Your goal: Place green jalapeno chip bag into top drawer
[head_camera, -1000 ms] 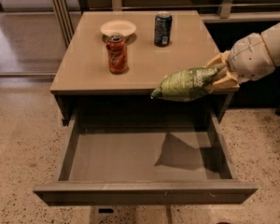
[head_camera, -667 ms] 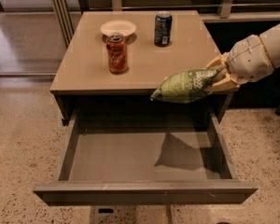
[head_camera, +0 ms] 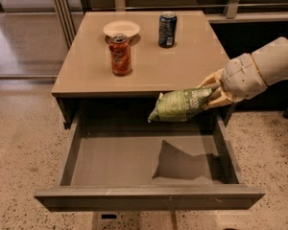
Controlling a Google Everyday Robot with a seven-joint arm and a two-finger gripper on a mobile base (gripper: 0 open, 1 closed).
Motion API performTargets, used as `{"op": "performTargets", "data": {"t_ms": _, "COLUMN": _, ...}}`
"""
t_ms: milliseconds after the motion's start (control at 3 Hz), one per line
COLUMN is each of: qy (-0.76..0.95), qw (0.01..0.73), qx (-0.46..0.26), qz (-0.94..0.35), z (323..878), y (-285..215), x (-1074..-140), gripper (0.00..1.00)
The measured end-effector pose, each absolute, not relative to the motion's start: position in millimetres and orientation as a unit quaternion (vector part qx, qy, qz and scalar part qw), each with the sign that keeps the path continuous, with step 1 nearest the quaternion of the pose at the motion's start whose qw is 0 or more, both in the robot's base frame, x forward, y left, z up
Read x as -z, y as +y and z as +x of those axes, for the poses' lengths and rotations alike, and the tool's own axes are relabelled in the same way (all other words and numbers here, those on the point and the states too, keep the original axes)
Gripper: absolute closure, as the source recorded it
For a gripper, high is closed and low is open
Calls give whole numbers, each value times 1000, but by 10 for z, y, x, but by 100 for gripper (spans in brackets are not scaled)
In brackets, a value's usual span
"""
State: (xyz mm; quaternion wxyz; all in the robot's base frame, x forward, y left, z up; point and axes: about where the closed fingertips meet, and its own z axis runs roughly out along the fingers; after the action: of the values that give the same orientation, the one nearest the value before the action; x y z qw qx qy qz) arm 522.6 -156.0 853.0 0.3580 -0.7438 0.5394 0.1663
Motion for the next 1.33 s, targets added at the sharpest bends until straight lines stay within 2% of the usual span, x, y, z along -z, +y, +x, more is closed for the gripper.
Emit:
{"op": "performTargets", "data": {"t_ms": 667, "qy": 515, "qw": 371, "qx": -146, "qz": -759, "z": 5218, "y": -1424, "x": -8047, "gripper": 100}}
{"op": "performTargets", "data": {"t_ms": 1333, "qy": 518, "qw": 364, "qx": -135, "qz": -762, "z": 5234, "y": -1428, "x": -7944, "gripper": 100}}
